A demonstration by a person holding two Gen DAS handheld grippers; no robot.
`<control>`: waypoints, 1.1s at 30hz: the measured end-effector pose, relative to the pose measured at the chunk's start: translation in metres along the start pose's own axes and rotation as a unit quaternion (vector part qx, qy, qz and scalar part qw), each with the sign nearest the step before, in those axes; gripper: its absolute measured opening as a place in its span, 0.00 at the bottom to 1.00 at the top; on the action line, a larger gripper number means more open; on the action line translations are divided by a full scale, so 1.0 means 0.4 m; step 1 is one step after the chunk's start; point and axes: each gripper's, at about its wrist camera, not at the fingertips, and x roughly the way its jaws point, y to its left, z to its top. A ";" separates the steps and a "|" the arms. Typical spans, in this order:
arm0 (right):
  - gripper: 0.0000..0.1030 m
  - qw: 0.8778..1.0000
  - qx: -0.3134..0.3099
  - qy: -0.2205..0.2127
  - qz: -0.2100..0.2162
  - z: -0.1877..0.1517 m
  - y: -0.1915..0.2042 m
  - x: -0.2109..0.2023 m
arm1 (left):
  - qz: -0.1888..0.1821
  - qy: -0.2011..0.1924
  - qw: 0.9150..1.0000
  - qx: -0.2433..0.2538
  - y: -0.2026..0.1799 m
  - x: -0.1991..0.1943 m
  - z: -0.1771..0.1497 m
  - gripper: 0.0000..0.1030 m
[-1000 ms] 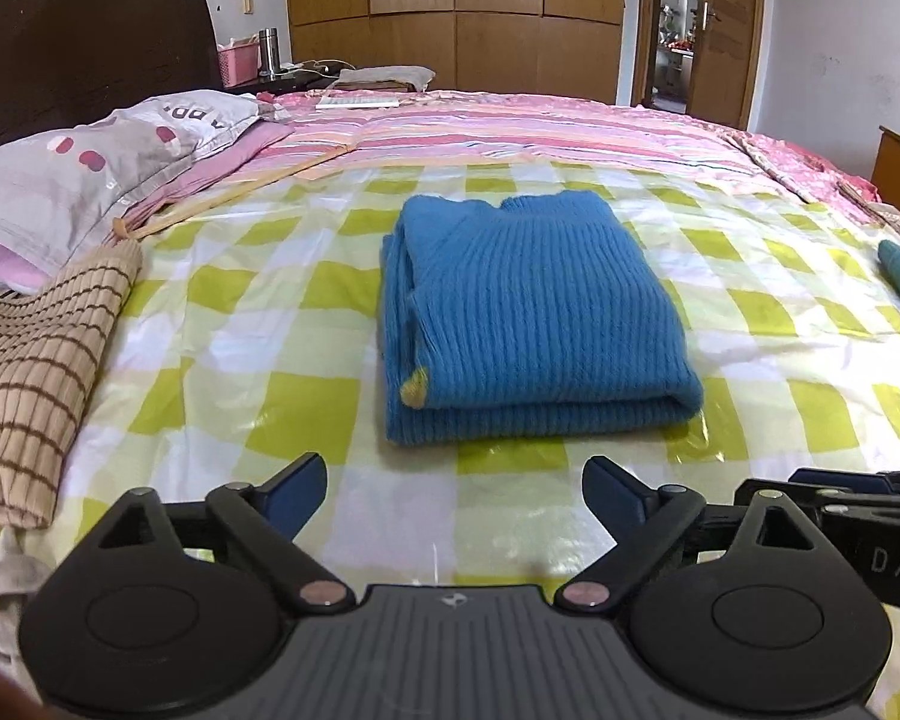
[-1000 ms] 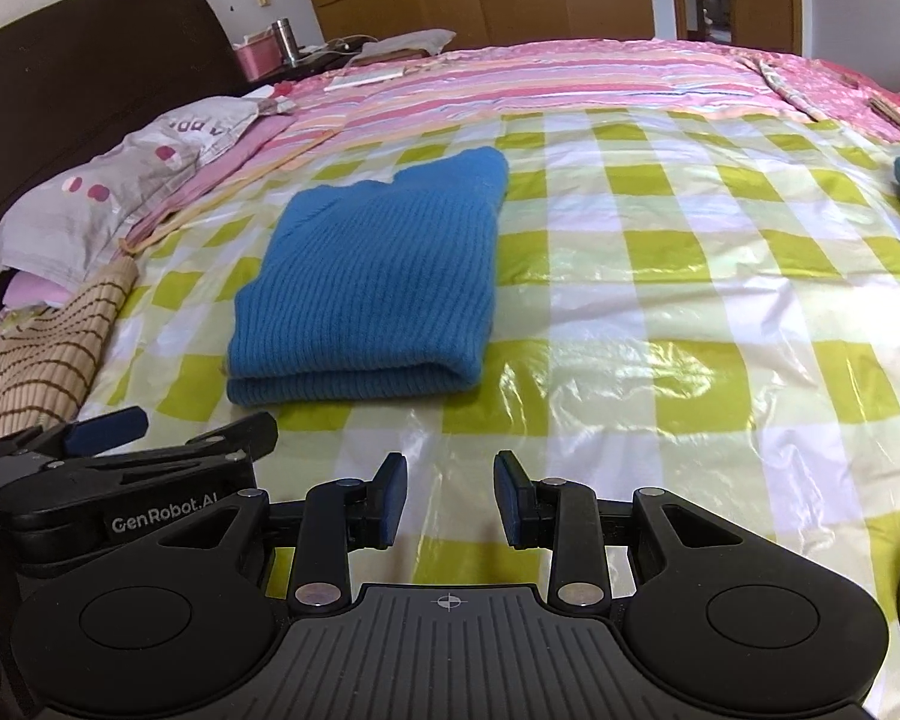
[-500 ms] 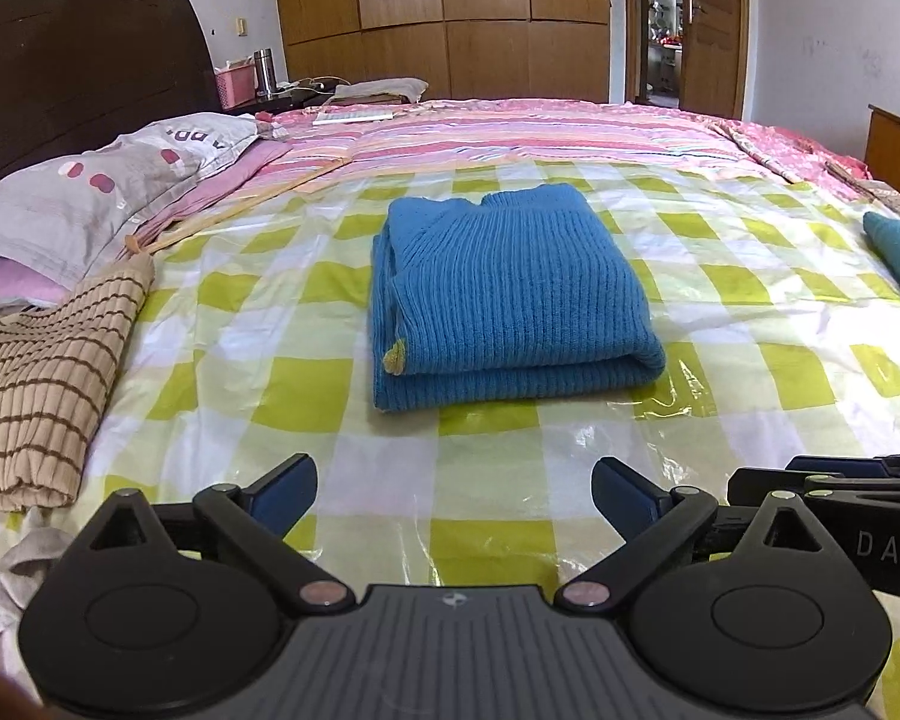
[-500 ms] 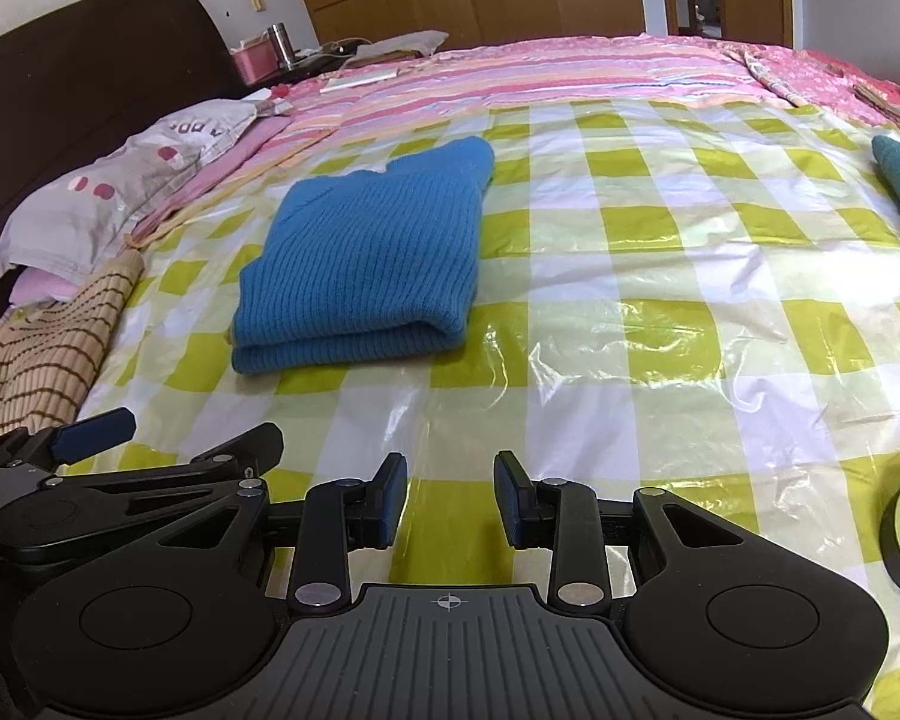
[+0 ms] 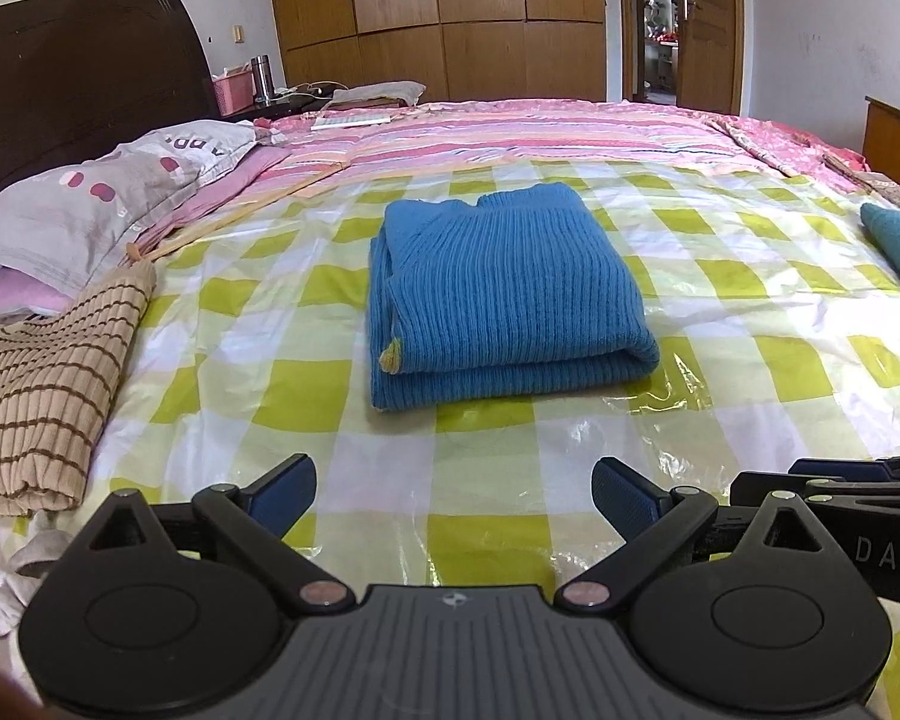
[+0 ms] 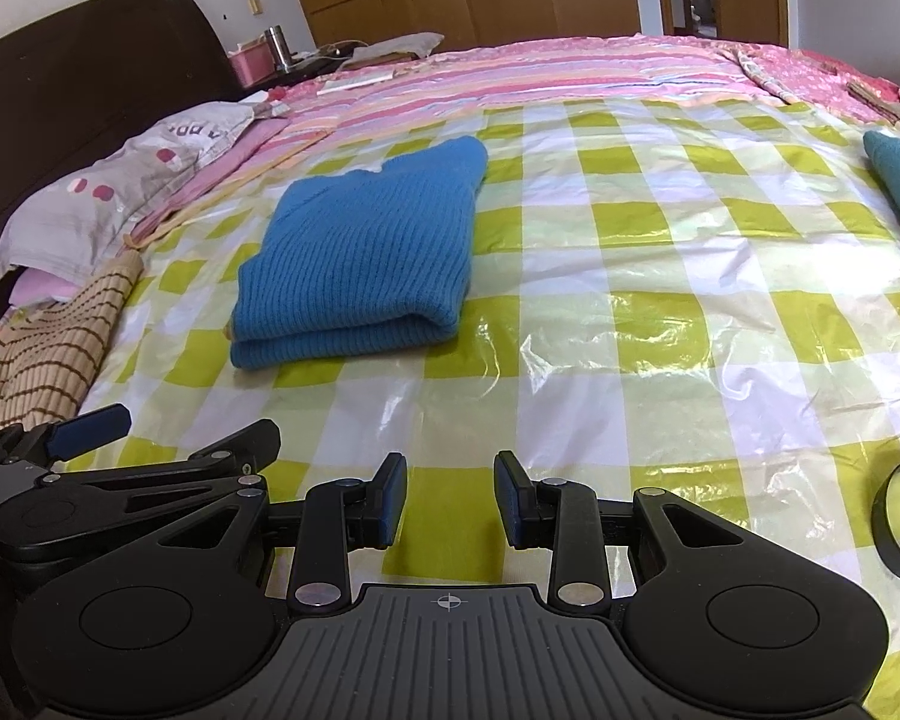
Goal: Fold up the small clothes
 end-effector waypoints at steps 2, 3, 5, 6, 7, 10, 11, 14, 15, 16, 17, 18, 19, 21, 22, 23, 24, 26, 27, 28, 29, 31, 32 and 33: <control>0.31 1.000 0.000 0.000 -0.001 -0.001 0.000 0.001 | 0.000 0.002 1.000 -0.002 0.001 0.002 0.000 1.00; 0.31 1.000 0.000 0.000 -0.003 -0.002 -0.001 0.002 | 0.000 0.004 1.000 -0.003 0.001 0.003 0.000 1.00; 0.31 1.000 0.002 0.001 -0.004 -0.004 -0.002 0.004 | -0.001 0.004 1.000 -0.002 0.000 0.003 -0.002 1.00; 0.31 1.000 0.002 0.002 -0.003 -0.005 -0.003 0.005 | -0.001 0.004 1.000 -0.002 -0.001 0.003 -0.002 1.00; 0.31 1.000 0.002 0.002 -0.004 -0.006 -0.003 0.004 | 0.000 0.004 1.000 -0.001 -0.002 0.003 -0.003 1.00; 0.31 1.000 0.003 0.002 -0.005 -0.007 -0.004 0.004 | 0.001 0.005 1.000 -0.003 -0.003 0.004 -0.005 1.00; 0.31 1.000 0.003 0.002 -0.005 -0.007 -0.004 0.004 | 0.001 0.005 1.000 -0.003 -0.003 0.004 -0.005 1.00; 0.31 1.000 0.005 0.002 -0.005 -0.007 -0.004 0.006 | 0.001 0.004 1.000 -0.002 -0.003 0.004 -0.005 1.00; 0.31 1.000 0.005 0.002 -0.005 -0.007 -0.004 0.006 | 0.002 0.003 1.000 -0.002 -0.003 0.003 -0.006 1.00; 0.31 1.000 0.005 0.002 -0.005 -0.007 -0.004 0.006 | 0.003 0.003 1.000 -0.001 -0.003 0.003 -0.006 1.00; 0.31 1.000 0.005 0.002 -0.005 -0.007 -0.004 0.006 | 0.003 0.003 1.000 0.000 -0.003 0.003 -0.006 1.00; 0.31 1.000 0.005 0.002 -0.005 -0.007 -0.004 0.007 | 0.003 0.003 1.000 0.000 -0.003 0.003 -0.006 1.00; 0.31 1.000 0.005 0.002 -0.005 -0.007 -0.004 0.007 | 0.003 0.003 1.000 0.000 -0.004 0.003 -0.006 1.00; 0.31 1.000 0.005 0.002 -0.005 -0.008 -0.004 0.007 | 0.003 0.003 1.000 0.000 -0.004 0.003 -0.006 1.00; 0.31 1.000 0.005 0.002 -0.005 -0.008 -0.004 0.007 | 0.004 0.004 1.000 0.000 -0.004 0.003 -0.007 1.00; 0.31 1.000 0.005 0.002 -0.005 -0.007 -0.005 0.007 | 0.003 0.003 1.000 -0.001 -0.003 0.004 -0.006 1.00; 0.31 1.000 0.006 0.002 -0.005 -0.007 -0.004 0.007 | 0.003 0.004 1.000 -0.001 -0.004 0.004 -0.006 1.00; 0.31 1.000 0.005 0.002 -0.005 -0.007 -0.005 0.007 | 0.002 0.004 1.000 -0.001 -0.003 0.004 -0.006 1.00; 0.31 1.000 0.005 0.002 -0.005 -0.007 -0.005 0.007 | 0.003 0.004 1.000 -0.002 -0.003 0.004 -0.006 1.00; 0.31 1.000 0.005 0.002 -0.005 -0.007 -0.005 0.006 | 0.002 0.004 1.000 -0.002 -0.003 0.004 -0.006 1.00; 0.31 1.000 0.005 0.002 -0.005 -0.007 -0.005 0.006 | 0.002 0.004 1.000 -0.002 -0.003 0.004 -0.006 1.00; 0.31 1.000 0.007 0.001 -0.006 -0.007 -0.006 0.008 | 0.002 0.004 1.000 -0.001 -0.003 0.004 -0.006 1.00; 0.31 1.000 0.008 0.001 -0.006 -0.007 -0.006 0.009 | 0.003 0.004 1.000 -0.001 -0.004 0.005 -0.007 1.00; 0.31 1.000 0.008 0.001 -0.006 -0.007 -0.007 0.010 | 0.003 0.004 1.000 0.000 -0.004 0.004 -0.007 1.00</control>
